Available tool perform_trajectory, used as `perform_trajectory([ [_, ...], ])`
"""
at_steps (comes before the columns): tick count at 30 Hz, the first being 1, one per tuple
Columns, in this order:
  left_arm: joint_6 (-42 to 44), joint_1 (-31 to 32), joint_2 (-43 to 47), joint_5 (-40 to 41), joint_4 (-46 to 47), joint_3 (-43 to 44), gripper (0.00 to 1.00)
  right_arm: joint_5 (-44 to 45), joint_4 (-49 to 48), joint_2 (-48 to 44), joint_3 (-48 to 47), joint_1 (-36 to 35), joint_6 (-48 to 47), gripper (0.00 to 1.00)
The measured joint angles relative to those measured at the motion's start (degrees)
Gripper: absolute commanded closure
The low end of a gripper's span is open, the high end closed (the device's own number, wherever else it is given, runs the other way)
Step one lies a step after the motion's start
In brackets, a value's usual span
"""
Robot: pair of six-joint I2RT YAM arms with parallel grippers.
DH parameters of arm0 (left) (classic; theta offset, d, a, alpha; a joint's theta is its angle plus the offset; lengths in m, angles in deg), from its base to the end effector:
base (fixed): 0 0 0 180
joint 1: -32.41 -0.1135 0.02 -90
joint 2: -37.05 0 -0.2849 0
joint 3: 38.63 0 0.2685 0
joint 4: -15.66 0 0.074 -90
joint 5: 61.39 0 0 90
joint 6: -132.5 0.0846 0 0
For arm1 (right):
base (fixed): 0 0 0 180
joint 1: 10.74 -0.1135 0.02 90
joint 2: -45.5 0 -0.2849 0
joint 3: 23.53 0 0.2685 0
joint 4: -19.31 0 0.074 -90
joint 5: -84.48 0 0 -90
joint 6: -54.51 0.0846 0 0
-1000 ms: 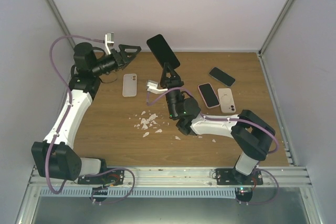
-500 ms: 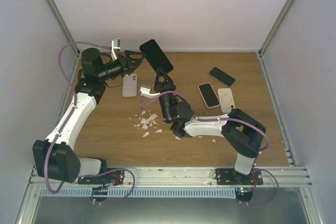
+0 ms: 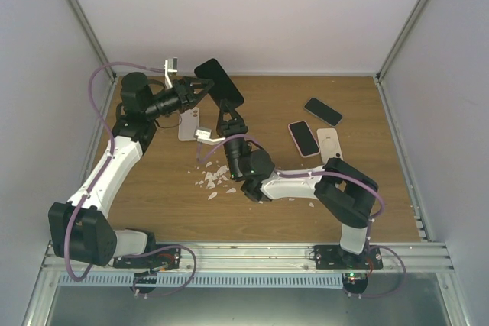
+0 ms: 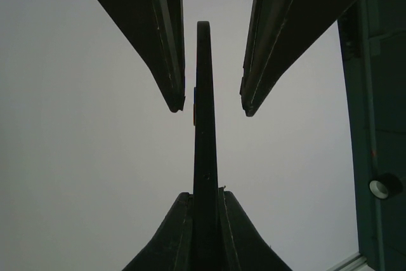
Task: Take the phone out of the phone case
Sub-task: Place the phone at the center of the board.
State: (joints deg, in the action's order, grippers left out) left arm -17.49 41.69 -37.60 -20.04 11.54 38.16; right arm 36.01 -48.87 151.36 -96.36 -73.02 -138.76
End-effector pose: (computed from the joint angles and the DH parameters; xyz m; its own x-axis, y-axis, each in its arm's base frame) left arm 0.3280 -0.1179 0.3938 -0.7505 -0.4571 -0.4774 0.3941 0.2704 -0.8784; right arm 0.2521 0.3592 0.3203 0.3381 -0.9230 -0.1838 0.3549 0.3060 -0.8834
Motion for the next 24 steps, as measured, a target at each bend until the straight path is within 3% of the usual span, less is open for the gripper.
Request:
perform_trajectory([
  [10, -0.1, 0.0, 0.0, 0.1, 0.4, 0.0, 0.94, 0.0, -0.7, 0.0, 0.0, -1.3, 0.0, 0.98],
  [12, -0.3, 0.0, 0.0, 0.1, 0.4, 0.0, 1.0, 0.2, -0.9, 0.0, 0.0, -1.3, 0.1, 0.9],
  [18, 0.2, -0.4, 0.0, 0.2, -0.4, 0.0, 1.0, 0.3, -1.3, 0.0, 0.1, -1.4, 0.1, 0.63],
  [21, 2.0, -1.0, 0.0, 0.3, -1.6, 0.0, 1.0, 0.3, -1.5, -0.1, 0.4, -1.5, 0.3, 0.38],
  [24, 4.6, -1.9, 0.0, 0.5, -4.3, 0.6, 1.0, 0.2, -1.6, -1.1, 1.7, -1.5, 0.7, 0.24],
])
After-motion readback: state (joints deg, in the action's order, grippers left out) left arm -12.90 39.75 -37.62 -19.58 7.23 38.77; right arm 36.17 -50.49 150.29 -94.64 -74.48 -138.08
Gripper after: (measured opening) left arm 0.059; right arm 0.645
